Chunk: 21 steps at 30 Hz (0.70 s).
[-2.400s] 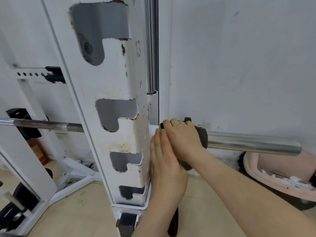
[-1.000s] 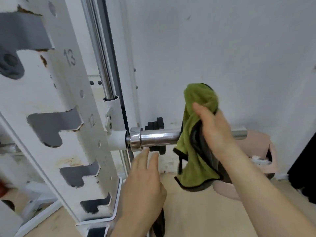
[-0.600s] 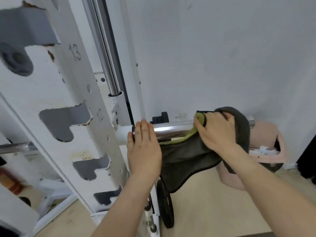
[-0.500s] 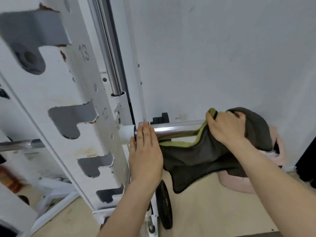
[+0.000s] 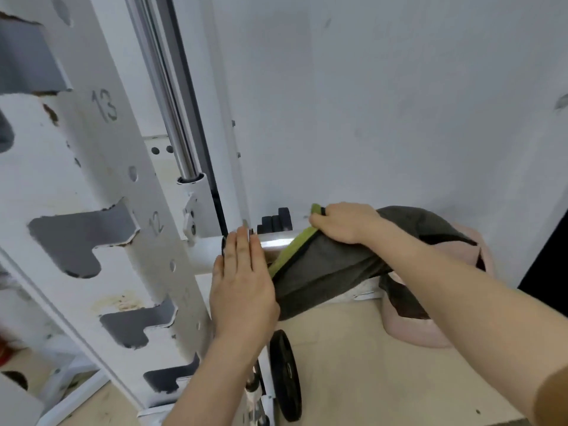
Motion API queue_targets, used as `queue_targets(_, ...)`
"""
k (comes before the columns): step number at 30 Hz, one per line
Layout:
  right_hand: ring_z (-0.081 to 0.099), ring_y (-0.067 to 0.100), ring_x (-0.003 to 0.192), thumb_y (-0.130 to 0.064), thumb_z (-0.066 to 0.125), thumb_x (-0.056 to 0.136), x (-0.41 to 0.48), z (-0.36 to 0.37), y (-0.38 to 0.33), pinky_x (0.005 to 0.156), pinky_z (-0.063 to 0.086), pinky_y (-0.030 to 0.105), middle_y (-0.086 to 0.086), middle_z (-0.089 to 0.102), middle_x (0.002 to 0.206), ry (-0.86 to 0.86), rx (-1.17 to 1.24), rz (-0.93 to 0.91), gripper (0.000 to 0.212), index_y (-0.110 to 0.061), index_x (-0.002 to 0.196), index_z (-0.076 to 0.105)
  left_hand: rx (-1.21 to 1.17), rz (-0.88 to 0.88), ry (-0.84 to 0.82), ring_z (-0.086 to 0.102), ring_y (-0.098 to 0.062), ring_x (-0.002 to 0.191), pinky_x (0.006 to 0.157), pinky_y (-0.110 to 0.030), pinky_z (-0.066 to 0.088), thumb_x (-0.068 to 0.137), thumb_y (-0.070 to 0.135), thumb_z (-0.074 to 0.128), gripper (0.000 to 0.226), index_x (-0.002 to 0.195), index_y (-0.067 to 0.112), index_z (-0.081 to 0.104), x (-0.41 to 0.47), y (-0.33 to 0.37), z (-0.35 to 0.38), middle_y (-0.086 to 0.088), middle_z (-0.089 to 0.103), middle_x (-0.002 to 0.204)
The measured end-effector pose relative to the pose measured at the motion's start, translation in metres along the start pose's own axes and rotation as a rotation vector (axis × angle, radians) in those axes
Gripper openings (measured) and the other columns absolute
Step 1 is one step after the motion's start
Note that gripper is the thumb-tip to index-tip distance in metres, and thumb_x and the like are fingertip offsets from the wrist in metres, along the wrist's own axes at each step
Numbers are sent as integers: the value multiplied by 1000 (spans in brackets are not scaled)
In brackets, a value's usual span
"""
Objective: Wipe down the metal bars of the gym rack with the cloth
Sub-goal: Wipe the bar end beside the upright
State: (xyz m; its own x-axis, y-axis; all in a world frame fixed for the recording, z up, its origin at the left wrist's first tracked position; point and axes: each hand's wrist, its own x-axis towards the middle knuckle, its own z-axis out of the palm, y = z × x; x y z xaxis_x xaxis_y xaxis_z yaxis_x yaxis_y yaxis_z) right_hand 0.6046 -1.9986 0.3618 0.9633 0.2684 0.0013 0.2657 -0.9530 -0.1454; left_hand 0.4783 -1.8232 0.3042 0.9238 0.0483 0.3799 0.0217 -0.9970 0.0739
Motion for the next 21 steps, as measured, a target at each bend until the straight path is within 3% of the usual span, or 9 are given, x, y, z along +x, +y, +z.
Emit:
queue_targets(3,55,29,110,-53,24,95,-7,-12,46,81,37,36,9,58,131,-27,-15,212,57,-17,123,57,30,-3,-18,-4,-36,147,120,-46,10,87,21,55,84,152,11,3,-7,12,-9,-18,-4,160)
queue_targets(6,51,24,101,-48,27,98,-1,-11,20,83,37,33,9,57,127,-83,110,154,53,-12,123,56,-7,-27,26,22,-35,138,117,-43,19,82,21,54,74,147,14,20,13,16,-23,-19,24,150)
queue_targets(10,57,24,99,-42,33,97,8,-3,-69,90,44,36,5,62,107,-140,473,-45,44,-11,106,63,-12,-66,-72,-3,-37,147,121,-42,3,87,20,51,81,152,4,4,25,12,-14,-23,-2,158)
queue_targets(13,62,18,89,-35,42,94,15,-7,-119,85,47,30,2,66,95,-208,954,-90,32,-15,90,67,45,-24,-21,-8,-38,147,121,-42,0,87,18,45,80,150,-3,0,1,9,-4,-28,-9,157)
queue_targets(14,62,17,87,-34,45,94,16,-9,-132,85,47,30,2,66,94,-246,1013,-99,28,-15,91,66,64,0,-22,-9,-39,146,121,-43,0,87,17,44,80,150,-4,0,-8,7,-4,-29,-10,156)
queue_targets(17,60,25,97,-33,45,93,19,-6,-153,90,44,35,9,62,108,-318,699,-201,31,-10,105,61,81,34,-47,-9,-38,147,121,-44,4,88,23,45,82,150,-4,-1,-23,3,0,-30,-9,156)
queue_targets(19,57,25,101,-34,40,95,23,-2,-145,89,41,34,9,60,117,-324,548,-225,32,-11,107,59,55,35,-33,1,-37,148,121,-44,10,86,29,54,87,150,-5,6,-24,1,-1,-29,1,157)
queue_targets(21,50,24,117,-39,32,99,22,-5,-116,98,34,33,4,53,131,-324,411,-200,40,-15,120,56,28,46,4,10,-35,147,120,-42,15,83,23,55,85,150,-6,10,-24,-4,-3,-26,8,158)
